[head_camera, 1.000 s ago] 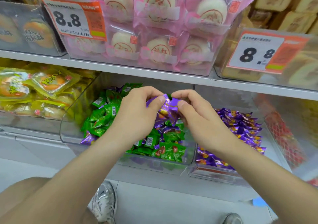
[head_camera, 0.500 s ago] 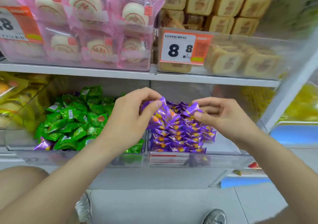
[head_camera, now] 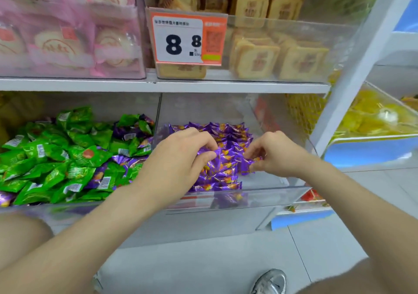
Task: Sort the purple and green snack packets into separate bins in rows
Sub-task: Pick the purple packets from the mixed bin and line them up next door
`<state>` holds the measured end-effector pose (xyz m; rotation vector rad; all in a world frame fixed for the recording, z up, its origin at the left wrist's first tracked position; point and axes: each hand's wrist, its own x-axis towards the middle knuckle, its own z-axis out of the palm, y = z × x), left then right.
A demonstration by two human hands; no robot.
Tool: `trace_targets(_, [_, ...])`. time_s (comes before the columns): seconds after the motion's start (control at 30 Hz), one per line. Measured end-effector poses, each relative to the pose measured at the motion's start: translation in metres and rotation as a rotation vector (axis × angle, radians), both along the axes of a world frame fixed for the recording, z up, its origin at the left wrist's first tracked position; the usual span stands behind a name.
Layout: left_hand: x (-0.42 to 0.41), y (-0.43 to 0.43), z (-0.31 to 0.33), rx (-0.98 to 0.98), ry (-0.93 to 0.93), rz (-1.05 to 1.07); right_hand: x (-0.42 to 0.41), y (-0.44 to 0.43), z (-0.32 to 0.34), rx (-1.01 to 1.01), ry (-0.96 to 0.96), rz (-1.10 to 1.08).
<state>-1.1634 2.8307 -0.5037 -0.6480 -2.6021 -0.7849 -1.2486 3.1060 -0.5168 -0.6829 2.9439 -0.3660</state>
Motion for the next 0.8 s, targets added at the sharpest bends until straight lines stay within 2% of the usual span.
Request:
trace_targets(0.23, [-0.008,0.01,-0.013,-0.022,-0.026,0.012,0.006,-0.002,-0.02,0.015,0.024,-0.053])
trace_targets(0.5, [-0.007,0.013,-0.022,-0.04,-0.091,0.019,0.01,-0.002,-0.024,-0.024,0.083,0.009])
trace_targets(0.8, [-0.006,0.015,-0.025,-0.033,-0.095,0.001,0.008,0.005,-0.025,-0.025,0.009,0.023])
